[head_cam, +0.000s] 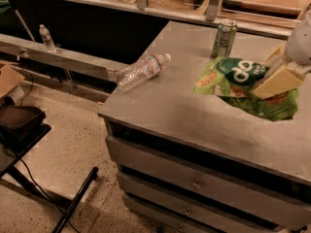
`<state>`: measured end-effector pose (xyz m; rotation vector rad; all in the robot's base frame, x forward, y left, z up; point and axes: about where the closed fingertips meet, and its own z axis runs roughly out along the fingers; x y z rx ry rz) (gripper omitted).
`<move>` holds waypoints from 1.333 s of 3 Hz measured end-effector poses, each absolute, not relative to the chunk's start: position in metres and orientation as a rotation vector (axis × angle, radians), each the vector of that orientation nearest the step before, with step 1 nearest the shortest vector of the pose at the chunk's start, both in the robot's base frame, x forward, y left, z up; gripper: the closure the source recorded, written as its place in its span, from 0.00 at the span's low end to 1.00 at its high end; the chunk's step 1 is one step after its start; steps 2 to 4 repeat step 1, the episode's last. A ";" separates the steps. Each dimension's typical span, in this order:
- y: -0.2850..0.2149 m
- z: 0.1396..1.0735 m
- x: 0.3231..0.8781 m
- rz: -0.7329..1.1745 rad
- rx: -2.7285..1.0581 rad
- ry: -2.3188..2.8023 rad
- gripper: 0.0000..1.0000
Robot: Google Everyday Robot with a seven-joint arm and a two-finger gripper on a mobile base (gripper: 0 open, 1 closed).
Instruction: Pick green rice chip bag
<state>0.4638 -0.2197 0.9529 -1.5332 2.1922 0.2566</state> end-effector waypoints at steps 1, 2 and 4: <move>-0.215 0.955 0.463 0.274 -1.531 2.180 1.00; -0.215 0.955 0.463 0.274 -1.531 2.180 1.00; -0.215 0.955 0.463 0.274 -1.531 2.180 1.00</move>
Offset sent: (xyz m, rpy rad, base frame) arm 0.0000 0.0000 0.0000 0.0000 0.0000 0.0000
